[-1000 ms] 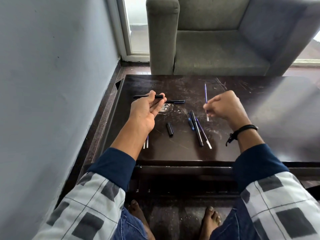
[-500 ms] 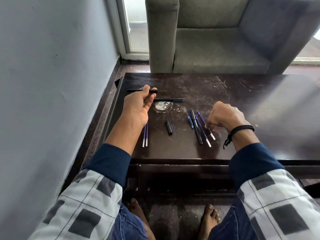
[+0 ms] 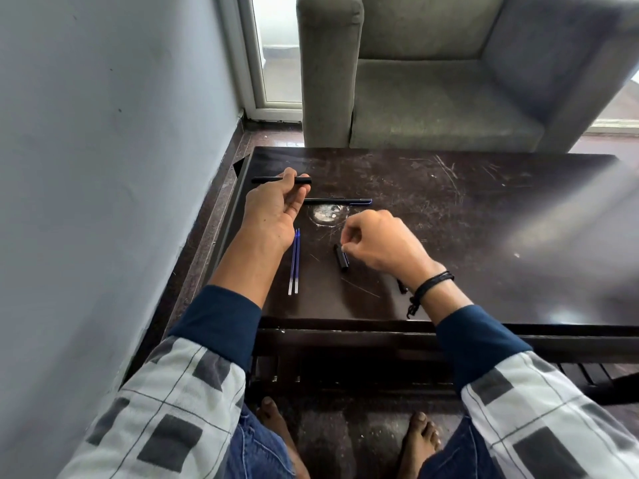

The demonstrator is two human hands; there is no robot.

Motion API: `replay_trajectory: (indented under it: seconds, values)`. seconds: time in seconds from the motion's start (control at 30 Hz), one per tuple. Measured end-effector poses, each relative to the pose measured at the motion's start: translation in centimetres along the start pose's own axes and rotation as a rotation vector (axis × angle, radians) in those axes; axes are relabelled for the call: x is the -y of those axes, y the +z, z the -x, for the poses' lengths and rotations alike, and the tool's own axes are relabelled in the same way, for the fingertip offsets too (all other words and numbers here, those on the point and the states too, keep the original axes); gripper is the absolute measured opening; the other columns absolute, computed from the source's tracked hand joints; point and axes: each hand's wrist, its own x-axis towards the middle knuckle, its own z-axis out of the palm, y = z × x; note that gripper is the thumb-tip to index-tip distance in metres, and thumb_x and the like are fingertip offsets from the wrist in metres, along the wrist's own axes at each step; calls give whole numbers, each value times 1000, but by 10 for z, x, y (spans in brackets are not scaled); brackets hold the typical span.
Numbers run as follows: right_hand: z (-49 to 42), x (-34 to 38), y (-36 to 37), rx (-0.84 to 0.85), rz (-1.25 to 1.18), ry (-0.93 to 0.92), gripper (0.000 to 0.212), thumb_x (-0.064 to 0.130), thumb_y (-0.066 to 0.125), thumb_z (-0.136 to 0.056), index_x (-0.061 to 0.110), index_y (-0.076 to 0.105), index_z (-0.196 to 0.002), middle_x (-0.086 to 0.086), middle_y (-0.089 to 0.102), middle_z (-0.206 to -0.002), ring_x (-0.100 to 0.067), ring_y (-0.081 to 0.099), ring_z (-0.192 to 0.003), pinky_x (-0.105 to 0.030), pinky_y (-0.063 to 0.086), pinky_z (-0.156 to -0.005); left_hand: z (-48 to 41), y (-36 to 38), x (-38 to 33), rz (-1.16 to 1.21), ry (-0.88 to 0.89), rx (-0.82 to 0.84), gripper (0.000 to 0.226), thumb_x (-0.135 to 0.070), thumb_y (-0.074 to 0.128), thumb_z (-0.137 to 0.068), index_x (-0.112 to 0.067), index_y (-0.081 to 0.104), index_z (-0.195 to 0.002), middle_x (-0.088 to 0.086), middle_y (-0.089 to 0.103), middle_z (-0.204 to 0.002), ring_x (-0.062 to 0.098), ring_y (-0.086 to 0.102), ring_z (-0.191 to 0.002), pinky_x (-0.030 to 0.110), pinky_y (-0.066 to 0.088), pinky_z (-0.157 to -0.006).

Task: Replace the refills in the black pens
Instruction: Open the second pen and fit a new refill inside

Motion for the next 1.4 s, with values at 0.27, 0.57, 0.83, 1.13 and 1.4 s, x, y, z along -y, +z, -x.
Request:
replay_trajectory:
  seconds: [0.27,0.57,0.83,1.13,1.4]
  values:
    - [7,29,24,107,27,-408,27,21,64,-94,30,74,-118,7,63,-110,-18,60,-107,-37,50,-92,3,-2,-3,42,-14,38,6,-6,63,-95,0,63,-95,16,70,-91,30,73,-84,22,61,-72]
    - [8,33,36,135,120,-484,22,14,60,-94,24,73,-109,3,64,-113,-21,59,-108,-40,48,-92,5,-2,-3,34,-8,38,8,-7,63,-95,0,63,-99,16,70,-94,29,73,-84,22,60,-70]
    - [6,30,40,114,169,-554,17,16,62,-96,28,70,-106,4,54,-112,-20,58,-100,-40,51,-83,5,-3,-2,28,3,42,9,-7,64,-95,0,63,-100,16,70,-96,29,74,-85,23,60,-71]
    - [0,26,32,-118,-50,-629,15,12,66,-86,21,67,-98,4,63,-103,-20,47,-90,-50,48,-81,3,-2,-3,6,-18,61,7,-7,64,-95,-1,64,-91,16,71,-89,29,74,-77,23,61,-72]
    - [-10,6,-3,-537,-332,-205,12,11,65,-91,21,66,-97,11,68,-95,-13,60,-88,-44,51,-84,6,2,-1,-69,-41,190,8,-9,62,-96,-4,65,-91,12,74,-80,22,75,-71,25,62,-72]
